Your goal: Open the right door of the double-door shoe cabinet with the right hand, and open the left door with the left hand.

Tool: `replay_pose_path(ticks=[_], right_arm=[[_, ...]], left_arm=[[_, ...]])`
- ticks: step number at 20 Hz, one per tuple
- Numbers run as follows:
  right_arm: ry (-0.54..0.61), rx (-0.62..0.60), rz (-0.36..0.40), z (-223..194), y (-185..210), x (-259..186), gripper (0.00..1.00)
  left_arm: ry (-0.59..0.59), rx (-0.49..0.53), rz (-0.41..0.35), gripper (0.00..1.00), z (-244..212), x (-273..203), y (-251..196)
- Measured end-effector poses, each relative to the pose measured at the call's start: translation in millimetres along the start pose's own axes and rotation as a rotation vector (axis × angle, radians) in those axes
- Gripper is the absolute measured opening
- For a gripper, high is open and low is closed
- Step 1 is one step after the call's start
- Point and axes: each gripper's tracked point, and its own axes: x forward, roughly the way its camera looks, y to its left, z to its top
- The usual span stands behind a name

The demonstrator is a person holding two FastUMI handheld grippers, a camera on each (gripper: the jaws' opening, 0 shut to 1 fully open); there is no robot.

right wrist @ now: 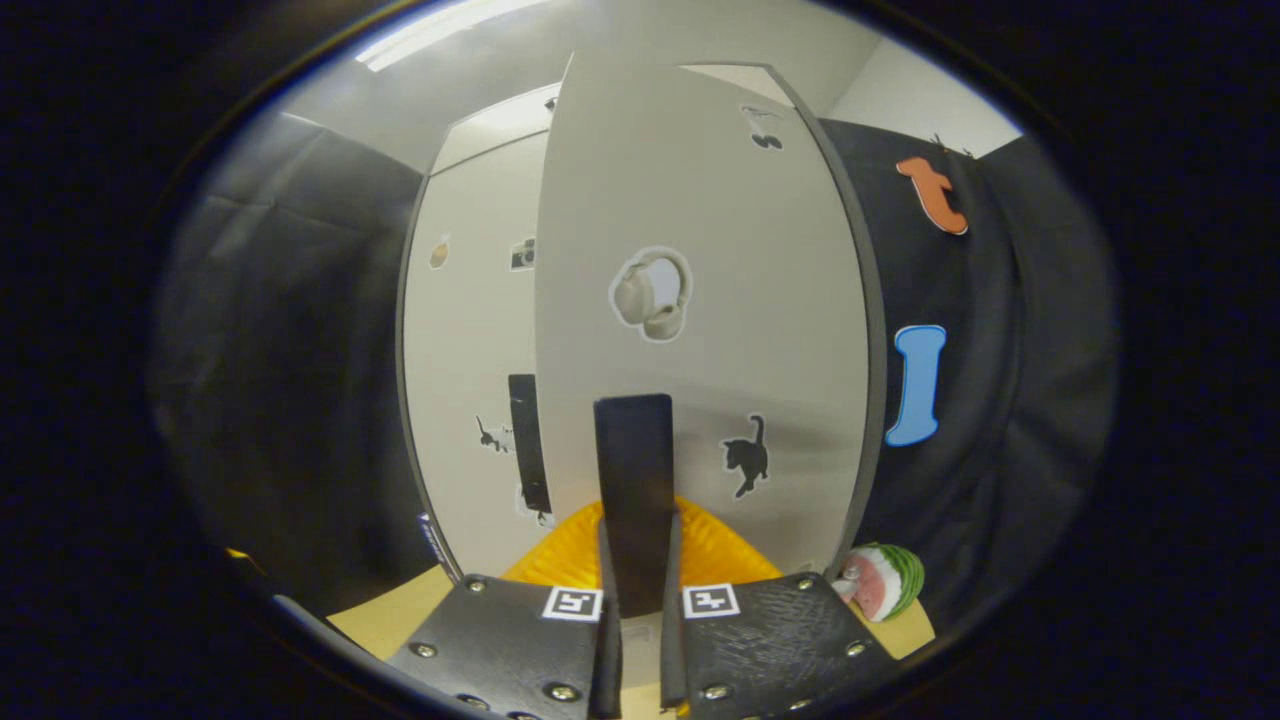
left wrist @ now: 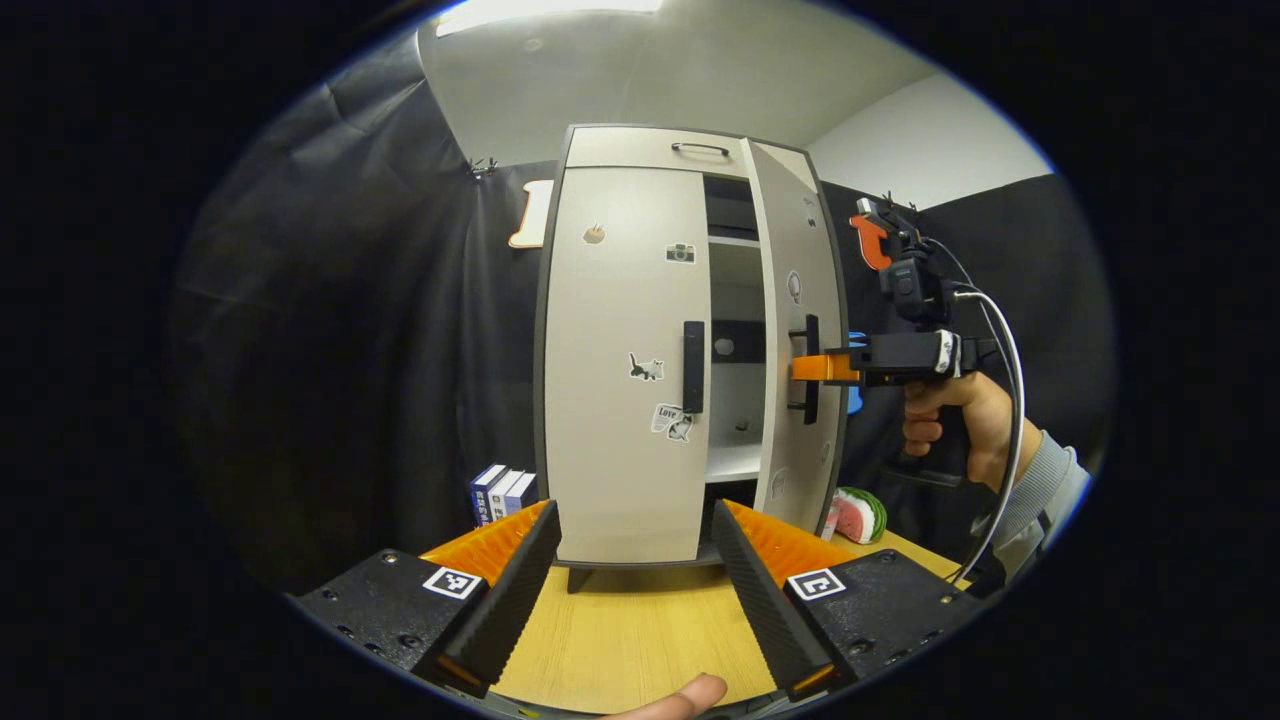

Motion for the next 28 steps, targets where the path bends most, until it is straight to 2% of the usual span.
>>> replay_pose_path(ticks=[6, 7, 8, 11, 14, 20, 23, 24, 25, 26, 28], right_arm=[[0.009, -0.010, 0.010, 2, -32, -37, 0.15], [0.013, -0.003, 0.012, 2, -37, -41, 0.15], [0.016, 0.010, 0.014, 2, -43, -46, 0.14], [0.011, 0.018, 0.013, 2, -57, -57, 0.14], [0.004, -0.009, -0.013, 2, -70, -65, 0.14], [0.011, 0.000, -0.049, 4, -102, -77, 0.14], [0.005, -0.044, -0.109, 7, -131, -81, 0.13], [0.005, -0.055, -0.170, 11, -149, -94, 0.13], [-0.007, -0.060, -0.224, 20, -163, -128, 0.01], [-0.019, -0.052, -0.237, 12, -197, -100, 0.01], [-0.010, 0.074, -0.122, 8, -213, -102, 0.00]], left_arm=[[0.006, -0.017, -0.015, 0.95, -6, 9, -15], [0.001, -0.017, -0.022, 1.00, -6, 10, -19], [-0.003, -0.014, -0.031, 0.96, -5, 12, -23], [-0.008, -0.005, -0.054, 0.96, -7, 18, -35], [0.006, 0.007, -0.085, 0.95, -15, 22, -48], [0.034, 0.016, -0.087, 0.96, -29, 32, -52], [0.038, 0.009, -0.088, 0.96, -32, 35, -51], [0.036, 0.007, -0.088, 0.96, -33, 36, -51], [0.036, 0.007, -0.088, 0.96, -34, 38, -50], [0.038, 0.006, -0.087, 0.96, -35, 40, -49], [0.041, 0.002, -0.083, 0.96, -37, 44, -46]])
